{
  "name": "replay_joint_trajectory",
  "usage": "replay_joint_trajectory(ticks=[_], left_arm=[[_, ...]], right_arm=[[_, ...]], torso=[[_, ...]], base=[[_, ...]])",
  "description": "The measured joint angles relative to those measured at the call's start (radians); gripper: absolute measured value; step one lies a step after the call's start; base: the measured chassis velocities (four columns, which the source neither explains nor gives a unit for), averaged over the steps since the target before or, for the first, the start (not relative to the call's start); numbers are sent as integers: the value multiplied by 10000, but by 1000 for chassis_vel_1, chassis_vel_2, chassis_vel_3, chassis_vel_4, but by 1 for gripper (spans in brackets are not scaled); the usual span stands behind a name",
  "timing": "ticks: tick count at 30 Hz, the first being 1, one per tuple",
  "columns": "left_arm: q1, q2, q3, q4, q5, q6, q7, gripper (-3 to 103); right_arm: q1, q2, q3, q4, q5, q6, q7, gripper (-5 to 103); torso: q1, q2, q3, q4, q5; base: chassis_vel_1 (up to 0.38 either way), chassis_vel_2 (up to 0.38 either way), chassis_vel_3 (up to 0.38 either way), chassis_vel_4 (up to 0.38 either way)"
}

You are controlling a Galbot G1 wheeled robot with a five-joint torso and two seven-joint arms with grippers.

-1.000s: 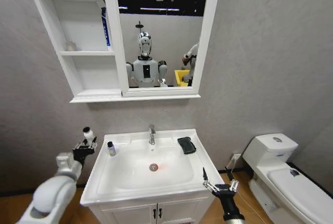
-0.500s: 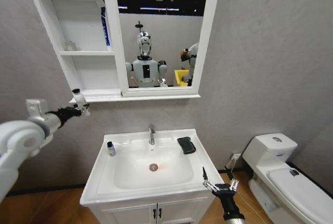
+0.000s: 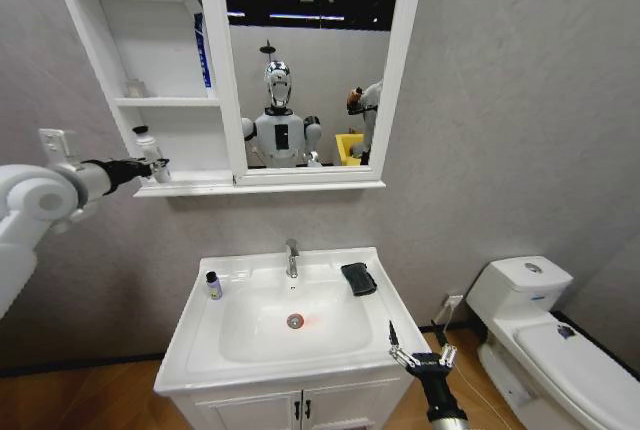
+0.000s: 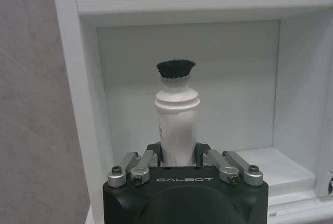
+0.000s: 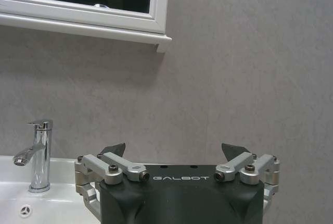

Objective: Move facial cleanser and shampoo from washbasin to cabinet, then wipe washbasin with towel.

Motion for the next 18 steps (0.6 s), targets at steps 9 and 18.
replay_joint_trajectory(ticks=[9,18], left_arm=[[-1377,-931,1109,1297,1076,-28,256,32],[-1782,-956,1576,1778,1489,-38,619,32]], right_arm=[[-141,16,110,-124,-12,221,8,100],[-99,10,171,-199,63,274,29,100]], torso=[[0,0,0,0,2],[-1,1,-1,2,2]], base=[[0,0,0,0],[0,0,0,0]])
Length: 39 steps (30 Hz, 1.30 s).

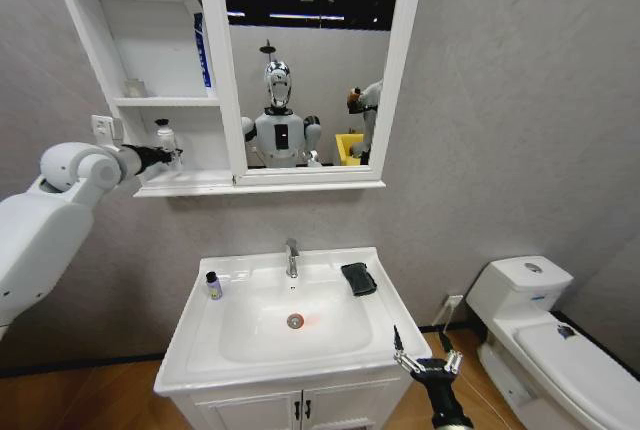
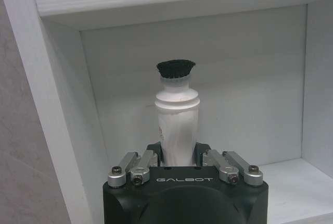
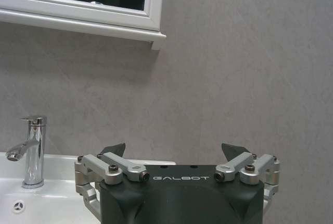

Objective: Move facial cleanser and shampoo from washbasin to cabinet, then wipe washbasin with towel.

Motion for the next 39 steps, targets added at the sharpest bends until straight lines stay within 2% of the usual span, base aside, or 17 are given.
replay_joint_trajectory(ticks=[12,13,15,20,23,25,28,30,31,32,34,35,36,38,39], left_arm=[[198,48,26,89,21,-30,78,31],[233,25,11,87,22,-37,38,28],[282,-19,-3,104,48,-44,-64,37],[329,-74,-15,189,131,-25,-129,47],[430,-58,-105,143,128,-25,-167,65],[557,-15,-214,41,110,-24,-169,65],[1401,280,-870,-611,-72,-21,-224,81],[2371,593,-1641,-1381,-265,-17,-340,92],[2371,593,-1641,-1381,-265,-17,-340,92],[2931,792,-2111,-1888,-309,-15,-419,97],[4282,1191,-3280,-3177,-176,-19,-331,98],[4282,1191,-3280,-3177,-176,-19,-331,98],[4953,1284,-3724,-3776,-80,-126,-290,100],[6239,1066,-4395,-4841,-174,-605,-634,100],[6239,1066,-4395,-4841,-174,-605,-634,100]], right_arm=[[88,-55,66,-6,102,-23,14,100],[80,-53,60,-9,102,-23,14,100],[58,-52,55,-24,102,-20,14,100],[40,-55,57,-60,101,4,14,100],[49,-58,48,-77,99,7,14,100],[63,-58,35,-80,95,8,15,100],[113,-59,-16,-87,72,-10,14,100],[157,-65,-52,-96,56,-36,15,100],[157,-65,-52,-96,56,-36,15,100],[177,-65,-69,-103,51,-56,14,100],[204,-73,-79,-111,50,-86,15,100],[204,-73,-79,-111,50,-86,15,100],[212,-75,-78,-115,49,-91,14,100],[143,-22,3,-129,41,-65,41,100],[143,-22,3,-129,41,-65,41,100]], torso=[[1,1,-1,0,0],[0,1,-1,1,2],[0,2,-1,-2,2],[1,1,0,-1,-2],[1,0,0,-3,-1],[1,1,0,-4,0],[1,1,0,-1,0],[1,1,0,1,-4],[1,1,0,1,-4],[1,0,0,1,-3],[1,1,-1,4,0],[1,1,-1,4,0],[-1,2,-2,13,4],[-3,2,-3,6,1],[-3,2,-3,6,1]], base=[[0,0,0,0],[0,0,0,0],[0,0,0,0],[0,0,0,0],[0,0,0,0],[0,0,0,0],[0,0,0,0],[0,0,0,0],[0,0,0,0],[0,0,0,0],[0,0,0,0],[0,0,0,0],[0,0,0,0],[0,0,0,0],[0,0,0,0]])
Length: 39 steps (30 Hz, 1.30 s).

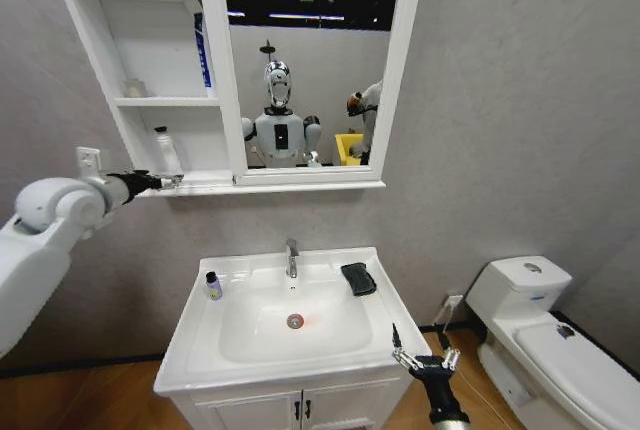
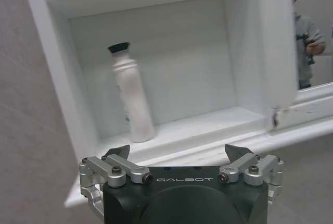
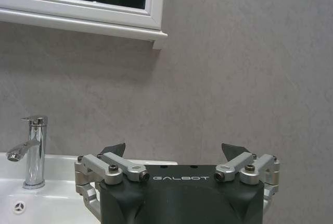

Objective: Move facial cleanser and shampoo from washbasin to cabinet, then wipe washbasin with towel.

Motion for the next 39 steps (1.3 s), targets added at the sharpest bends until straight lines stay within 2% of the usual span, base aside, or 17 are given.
replay_joint_trajectory(ticks=[1,2,3,5,6,7,8,9,11,13,14,17,18,21,25,39], left_arm=[[675,-218,-243,-433,-25,-451,-7,100],[675,-218,-243,-433,-25,-451,-7,100],[1365,-426,-568,-784,135,-888,57,100],[2924,-905,-1128,-1200,1199,-2138,362,100],[2924,-905,-1128,-1200,1199,-2138,362,100],[3406,-1118,-1267,-1248,1634,-2562,444,100],[4390,-1737,-1479,-1259,2648,-3310,651,100],[4390,-1737,-1479,-1259,2648,-3310,651,100],[5711,-3041,-1510,-920,4327,-4320,1022,100],[6486,-4307,-1319,-142,5825,-5093,1420,100],[6486,-4307,-1319,-142,5825,-5093,1420,100],[6705,-5354,-1049,1121,6805,-5709,1662,100],[6705,-5354,-1049,1121,6805,-5709,1662,100],[6307,-5793,-866,2199,7225,-5985,1730,100],[5835,-6081,-726,3071,7488,-6093,1756,100],[4493,-6819,-588,5012,7911,-6481,1907,100]], right_arm=[[-90,55,60,24,-2,36,62,100],[-90,55,60,24,-2,36,62,100],[-133,65,92,82,5,41,97,100],[-146,43,140,224,43,-9,167,100],[-146,43,140,224,43,-9,167,100],[-149,33,145,295,59,-60,187,100],[-175,8,153,493,148,-266,207,100],[-175,8,153,493,148,-266,207,100],[-220,-56,129,947,438,-669,223,100],[-219,-162,100,1304,698,-1079,235,100],[-219,-162,100,1304,698,-1079,235,100],[-112,-418,3,1734,1062,-1563,200,100],[-112,-418,3,1734,1062,-1563,200,100],[-114,-595,-200,2045,1297,-1781,46,100],[-321,-689,-489,2358,1369,-1966,17,100],[-372,-815,-681,2476,1276,-2126,52,100]], torso=[[0,0,1,-14,0],[0,0,1,-14,0],[1,0,1,-17,-1],[2,-1,1,-15,2],[2,-1,1,-15,2],[3,0,1,-11,4],[3,-1,2,1,1],[3,-1,2,1,1],[2,0,1,-4,-3],[1,-1,2,-4,-5],[1,-1,2,-4,-5],[2,-2,2,-6,-1],[2,-2,2,-6,-1],[4,-2,3,-9,3],[4,-2,2,-9,1],[5,-2,3,-6,-1]], base=[[0,0,0,0],[0,0,0,0],[0,0,0,0],[0,0,0,0],[0,0,0,0],[0,0,0,0],[0,0,0,0],[0,0,0,0],[0,0,0,0],[0,0,0,0],[0,0,0,0],[0,0,0,0],[0,0,0,0],[0,0,0,0],[0,0,0,0],[0,0,0,0]])
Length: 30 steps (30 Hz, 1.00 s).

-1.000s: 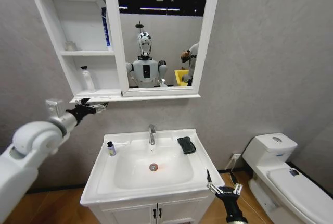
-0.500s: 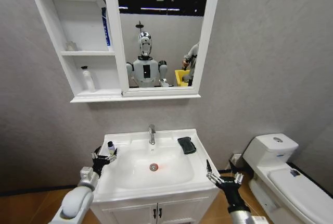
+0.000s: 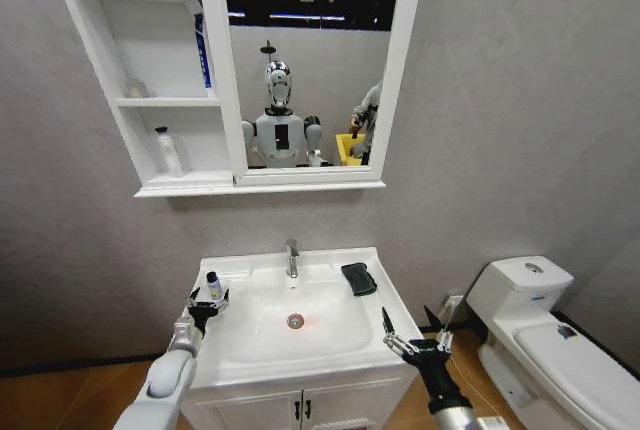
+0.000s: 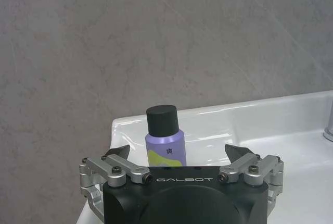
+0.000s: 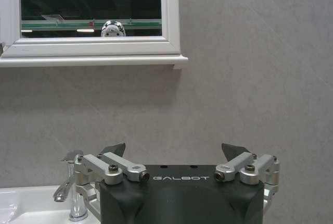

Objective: Move facial cleanser and shampoo from washbasin to cabinet, then wipe washbasin with towel.

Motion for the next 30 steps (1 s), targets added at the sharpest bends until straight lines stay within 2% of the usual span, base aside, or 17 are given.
replay_joint_trajectory(ticks=[4,6,7,9,10,13,15,18,19,20,23,27,30], left_arm=[[-508,-162,16,693,-30,-59,85,100],[-868,-314,-9,1340,-6,-90,131,91],[-868,-314,-9,1340,-6,-90,131,91],[-938,-348,-59,1557,-12,-99,172,81],[-938,-348,-59,1557,-12,-99,172,81],[-923,-344,-127,1670,-50,-240,312,64],[-908,-337,-139,1684,-56,-257,337,64],[-886,-301,-156,1722,-109,-271,373,47],[-886,-301,-156,1722,-109,-271,373,47],[-883,-285,-158,1722,-134,-274,400,43],[-867,-237,-160,1703,-172,-280,440,42],[-696,-35,-178,1161,-313,-183,447,42],[-283,579,-222,-506,-779,697,172,42]], right_arm=[[-37,10,20,-20,-18,1,5,100],[-74,11,70,-33,-28,27,9,100],[-74,11,70,-33,-28,27,9,100],[-83,-12,124,-53,-19,48,12,100],[-83,-12,124,-53,-19,48,12,100],[-84,-9,148,-139,-17,93,12,100],[-83,-1,144,-161,-21,105,13,100],[-76,26,127,-206,-38,141,13,100],[-76,26,127,-206,-38,141,13,100],[-72,28,128,-215,-39,149,13,100],[-67,29,151,-248,-39,167,13,100],[-64,40,194,-308,-17,198,16,100],[-13,50,209,-386,-7,205,28,100]], torso=[[0,0,0,-2,0],[0,0,0,-2,-2],[0,0,0,-2,-2],[0,0,0,-1,-1],[0,0,0,-1,-1],[-1,0,0,0,-1],[-1,0,0,0,-1],[-1,0,0,0,-1],[-1,0,0,0,-1],[0,0,0,-1,-1],[-1,0,0,-1,-1],[0,0,1,-1,-2],[-1,0,0,-1,-1]], base=[[0,0,0,0],[0,0,0,0],[0,0,0,0],[0,0,0,0],[0,0,0,0],[0,0,0,0],[0,0,0,0],[0,0,0,0],[0,0,0,0],[0,0,0,0],[0,0,0,0],[0,0,0,0],[0,0,0,0]])
